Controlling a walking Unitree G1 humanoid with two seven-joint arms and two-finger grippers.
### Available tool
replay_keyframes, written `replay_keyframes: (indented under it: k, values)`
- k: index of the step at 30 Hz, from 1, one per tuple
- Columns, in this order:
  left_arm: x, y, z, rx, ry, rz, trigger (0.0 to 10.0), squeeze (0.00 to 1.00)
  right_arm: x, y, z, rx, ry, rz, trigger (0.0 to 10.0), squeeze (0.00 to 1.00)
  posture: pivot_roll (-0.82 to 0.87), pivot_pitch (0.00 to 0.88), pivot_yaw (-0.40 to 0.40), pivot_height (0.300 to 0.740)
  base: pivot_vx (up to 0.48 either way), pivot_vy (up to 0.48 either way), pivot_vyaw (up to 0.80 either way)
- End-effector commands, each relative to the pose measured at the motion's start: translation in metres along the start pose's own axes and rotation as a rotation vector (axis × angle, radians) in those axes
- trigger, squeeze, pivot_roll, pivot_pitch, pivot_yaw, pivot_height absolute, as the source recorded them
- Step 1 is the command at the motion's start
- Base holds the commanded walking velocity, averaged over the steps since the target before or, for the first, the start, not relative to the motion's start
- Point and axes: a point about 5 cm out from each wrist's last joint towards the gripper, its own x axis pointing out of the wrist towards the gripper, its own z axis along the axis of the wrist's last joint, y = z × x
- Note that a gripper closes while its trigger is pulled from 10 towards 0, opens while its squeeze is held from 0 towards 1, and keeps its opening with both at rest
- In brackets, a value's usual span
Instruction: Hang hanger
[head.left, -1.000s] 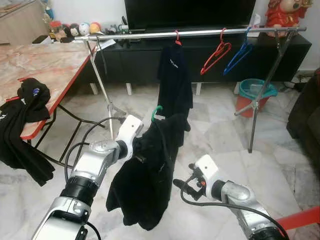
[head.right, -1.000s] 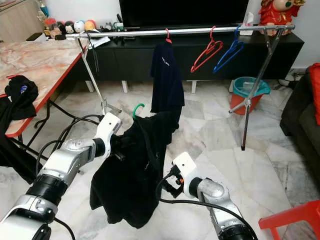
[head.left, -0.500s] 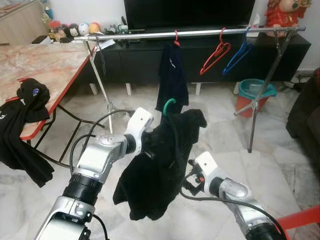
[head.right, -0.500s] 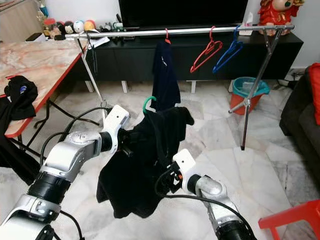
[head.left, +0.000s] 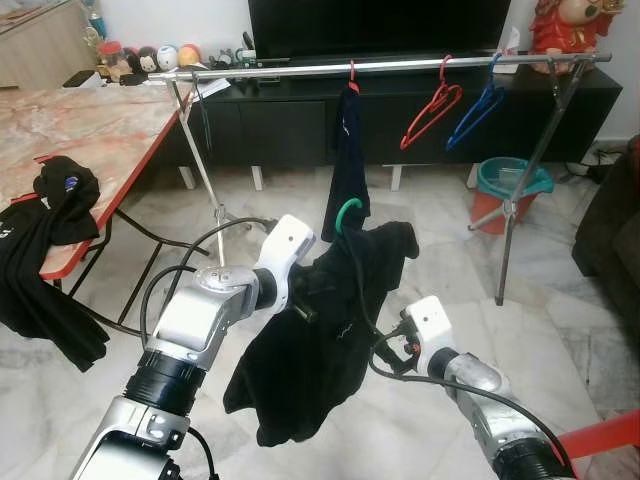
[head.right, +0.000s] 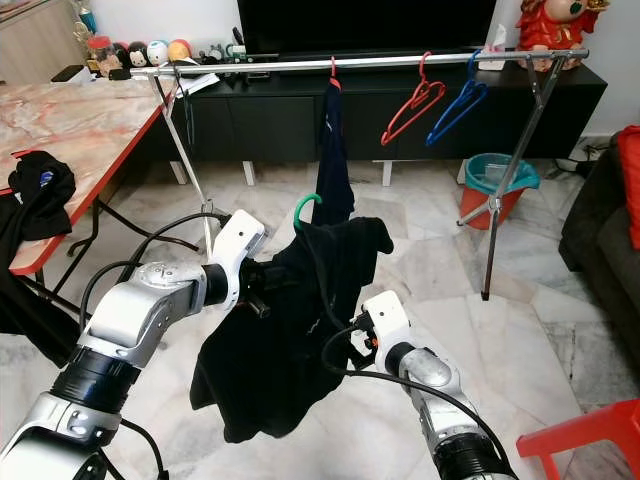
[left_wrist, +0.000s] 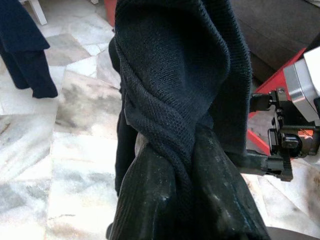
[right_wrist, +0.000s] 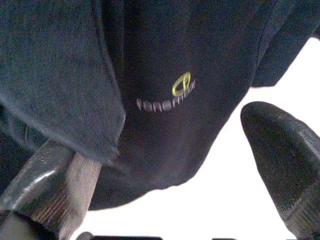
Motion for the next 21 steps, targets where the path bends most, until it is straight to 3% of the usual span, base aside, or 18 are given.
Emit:
replay_keyframes:
  k: [1, 5, 10, 21]
  values:
    - [-0.004, -0.005, 0.01, 0.027, -0.037, -0.022, 10.0, 0.0, 0.003, -0.001, 0.007, 0.029, -0.042, -0.006, 10.0, 0.0, 0.03, 0.0, 0.03, 0.74, 0.0, 0.0, 0.0]
    - [-0.004, -0.006, 0.011, 0.027, -0.038, -0.027, 10.0, 0.0, 0.003, 0.003, 0.009, 0.058, -0.065, 0.05, 10.0, 0.0, 0.03, 0.0, 0.027, 0.74, 0.0, 0.0, 0.0]
    - [-0.004, -0.007, 0.011, 0.028, -0.039, -0.027, 10.0, 0.0, 0.002, 0.01, 0.009, 0.025, -0.059, 0.141, 10.0, 0.0, 0.03, 0.0, 0.026, 0.74, 0.0, 0.0, 0.0]
    - [-0.004, -0.009, 0.014, 0.033, -0.046, -0.035, 10.0, 0.0, 0.007, 0.001, 0.016, 0.012, -0.06, 0.104, 10.0, 0.0, 0.04, 0.0, 0.021, 0.74, 0.0, 0.0, 0.0]
